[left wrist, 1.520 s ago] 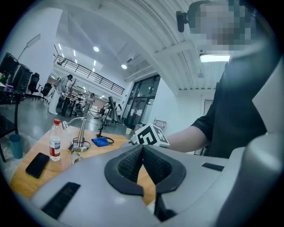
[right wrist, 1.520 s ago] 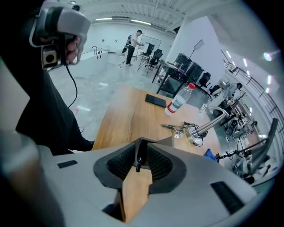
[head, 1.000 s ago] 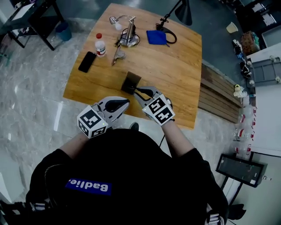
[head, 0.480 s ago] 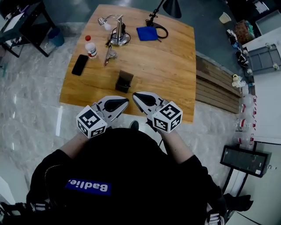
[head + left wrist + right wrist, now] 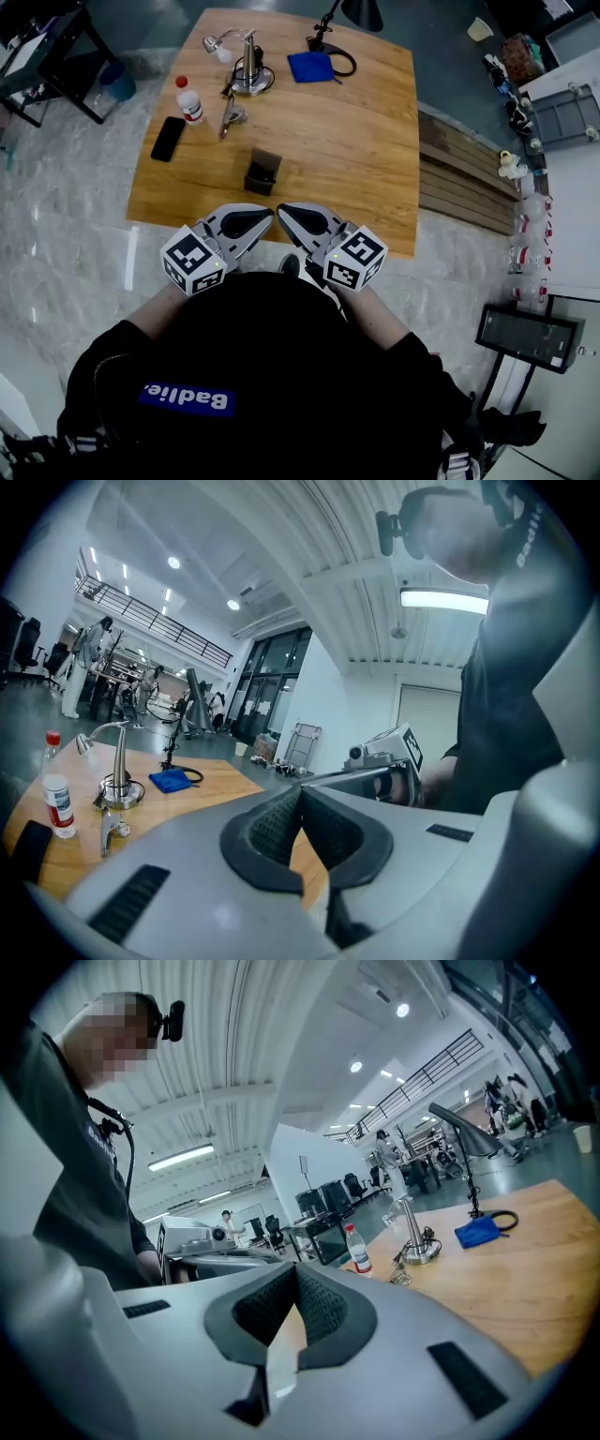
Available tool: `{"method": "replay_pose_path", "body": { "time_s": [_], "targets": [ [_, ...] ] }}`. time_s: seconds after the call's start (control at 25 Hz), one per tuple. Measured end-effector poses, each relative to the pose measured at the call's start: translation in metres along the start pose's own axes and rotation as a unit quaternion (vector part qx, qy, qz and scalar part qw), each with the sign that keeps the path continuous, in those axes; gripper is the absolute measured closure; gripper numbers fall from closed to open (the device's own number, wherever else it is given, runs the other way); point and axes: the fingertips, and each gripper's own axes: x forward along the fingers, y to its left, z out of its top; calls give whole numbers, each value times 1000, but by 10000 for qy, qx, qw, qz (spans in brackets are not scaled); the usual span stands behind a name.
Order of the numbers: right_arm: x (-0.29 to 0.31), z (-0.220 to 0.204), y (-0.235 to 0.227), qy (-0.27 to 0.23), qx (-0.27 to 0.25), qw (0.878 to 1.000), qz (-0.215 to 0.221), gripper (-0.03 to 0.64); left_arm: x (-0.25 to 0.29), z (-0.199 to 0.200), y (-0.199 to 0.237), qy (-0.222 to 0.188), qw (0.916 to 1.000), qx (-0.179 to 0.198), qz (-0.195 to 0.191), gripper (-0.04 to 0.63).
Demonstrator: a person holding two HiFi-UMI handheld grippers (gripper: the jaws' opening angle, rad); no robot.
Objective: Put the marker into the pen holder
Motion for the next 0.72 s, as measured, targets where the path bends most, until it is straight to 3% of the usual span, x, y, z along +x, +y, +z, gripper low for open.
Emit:
{"method": "replay_pose_path", "body": {
  "time_s": [0.72],
  "targets": [
    [2, -2, 4, 77, -37, 9999, 65, 611, -2, -2, 2, -2, 10000, -26, 76, 586]
  ]
}}
